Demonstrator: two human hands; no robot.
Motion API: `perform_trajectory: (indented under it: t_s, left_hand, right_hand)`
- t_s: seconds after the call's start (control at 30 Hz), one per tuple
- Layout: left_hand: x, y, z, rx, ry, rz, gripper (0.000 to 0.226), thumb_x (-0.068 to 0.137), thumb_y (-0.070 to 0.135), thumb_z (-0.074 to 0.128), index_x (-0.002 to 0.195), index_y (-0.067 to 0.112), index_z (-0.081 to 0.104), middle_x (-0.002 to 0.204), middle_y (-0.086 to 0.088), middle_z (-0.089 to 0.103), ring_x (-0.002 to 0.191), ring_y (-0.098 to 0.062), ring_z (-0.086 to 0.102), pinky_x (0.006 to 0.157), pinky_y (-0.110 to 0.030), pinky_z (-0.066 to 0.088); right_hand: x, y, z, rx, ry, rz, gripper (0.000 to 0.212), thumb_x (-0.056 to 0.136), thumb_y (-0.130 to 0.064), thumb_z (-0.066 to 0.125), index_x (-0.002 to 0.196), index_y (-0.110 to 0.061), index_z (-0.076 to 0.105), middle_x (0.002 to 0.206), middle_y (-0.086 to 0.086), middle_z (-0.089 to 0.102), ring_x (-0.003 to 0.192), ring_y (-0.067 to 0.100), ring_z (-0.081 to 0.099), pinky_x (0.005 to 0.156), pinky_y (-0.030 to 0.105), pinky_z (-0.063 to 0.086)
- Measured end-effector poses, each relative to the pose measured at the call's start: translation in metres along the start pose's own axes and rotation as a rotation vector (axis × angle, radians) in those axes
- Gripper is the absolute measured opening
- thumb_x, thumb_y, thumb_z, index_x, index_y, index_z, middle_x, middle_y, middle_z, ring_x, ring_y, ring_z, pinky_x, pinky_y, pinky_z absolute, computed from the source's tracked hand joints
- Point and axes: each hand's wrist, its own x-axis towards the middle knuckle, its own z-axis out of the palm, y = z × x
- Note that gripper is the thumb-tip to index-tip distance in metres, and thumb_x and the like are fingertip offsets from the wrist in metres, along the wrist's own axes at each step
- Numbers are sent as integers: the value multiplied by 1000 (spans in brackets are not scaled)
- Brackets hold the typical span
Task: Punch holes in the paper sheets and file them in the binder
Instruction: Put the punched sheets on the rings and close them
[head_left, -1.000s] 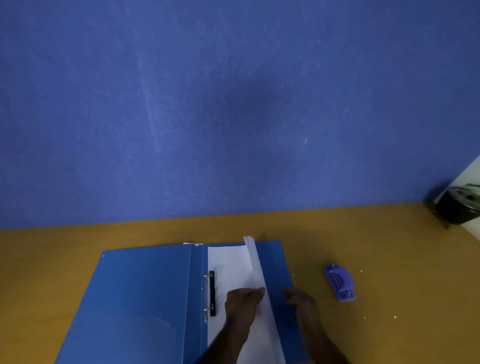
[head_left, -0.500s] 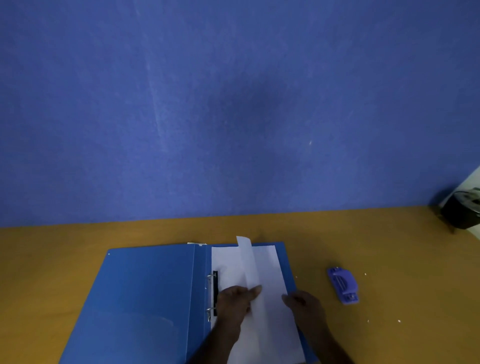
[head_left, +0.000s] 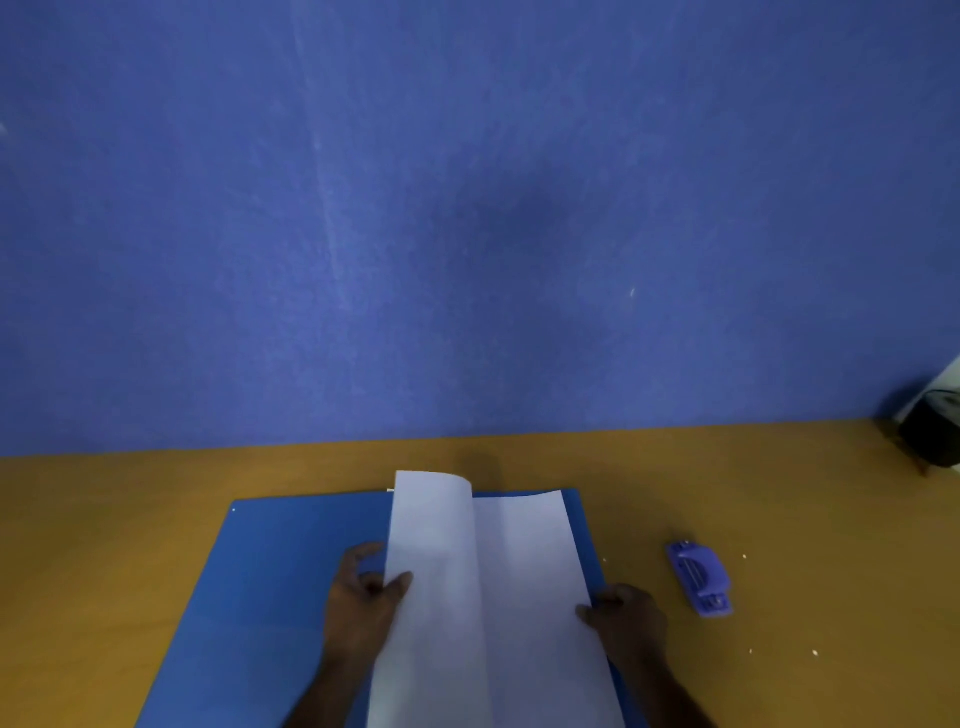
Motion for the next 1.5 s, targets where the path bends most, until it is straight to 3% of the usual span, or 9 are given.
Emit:
perform_trajectory:
  t_s: [0.2, 0.4, 0.53, 0.67, 0.97, 1.13, 1.3, 1.4, 1.5]
  left_hand:
    - [13, -19, -43, 129, 132, -52, 49, 71, 9, 82, 114, 15, 59, 62, -8, 64, 59, -28, 61, 60, -39, 49]
    - [13, -30, -60, 190, 142, -109, 56, 73, 10, 81, 123, 9, 56, 74, -11, 61, 76, -28, 56, 76, -37, 43]
    - [13, -29, -61, 192, 151, -101, 57, 74, 13, 81, 123, 10, 54, 71, -9, 60, 74, -25, 53, 72, -33, 38]
    - [11, -27, -55, 149, 160, -63, 51, 71, 14, 84, 112, 12, 53, 65, -6, 62, 69, -29, 57, 68, -35, 43]
    - [10, -18, -34, 90, 101, -31, 27, 71, 15, 84, 76, 13, 58, 74, -8, 66, 74, -28, 63, 69, -37, 49]
    - [6, -14, -18, 51, 7, 62, 23, 74, 7, 80, 68, 24, 66, 71, 11, 70, 70, -4, 64, 56, -8, 44]
    - [-2, 3, -5, 53, -106, 131, 29, 80, 1, 74, 74, 30, 72, 82, 11, 72, 78, -8, 66, 68, -1, 46]
    - [-5, 9, 1, 79, -159, 150, 28, 80, 5, 74, 75, 33, 72, 86, 13, 73, 84, -4, 67, 70, -2, 46]
    - [-9, 14, 6, 24, -169, 149, 20, 79, 14, 78, 72, 33, 74, 77, 15, 75, 80, -5, 68, 69, -8, 49]
  right_hand:
    - [1, 1, 2, -30, 25, 0, 39, 61, -29, 88, 92, -10, 75, 91, 9, 76, 84, 25, 68, 79, 31, 52]
    - [0, 0, 3, -37, 2, -15, 42, 66, -27, 86, 102, -7, 74, 100, 10, 75, 80, 17, 58, 79, 28, 47]
    - [-4, -3, 2, -73, 15, -43, 41, 69, -28, 84, 102, -7, 74, 99, 10, 76, 79, 18, 60, 78, 26, 47]
    - [-8, -7, -1, -134, 27, -94, 33, 74, -25, 81, 99, -6, 74, 98, 10, 75, 75, 16, 56, 73, 24, 42]
    - [-20, -16, -7, -261, 41, -190, 19, 81, -24, 75, 94, -10, 75, 94, 5, 76, 74, 15, 61, 73, 23, 47]
    - [-27, -23, -9, -292, 73, -168, 6, 80, -25, 74, 76, -24, 70, 78, -5, 73, 72, 12, 64, 70, 23, 48]
    - [-33, -32, -9, -262, 111, -151, 15, 81, -19, 66, 66, -21, 67, 63, -6, 65, 53, 4, 52, 54, 19, 39]
    - [-33, -47, -9, -82, -19, -114, 31, 80, -15, 67, 52, -14, 53, 51, 1, 51, 49, 14, 46, 54, 25, 38]
    - [-43, -71, -10, 83, -178, -118, 26, 84, -13, 66, 60, -10, 56, 58, 5, 52, 58, 19, 51, 64, 32, 45]
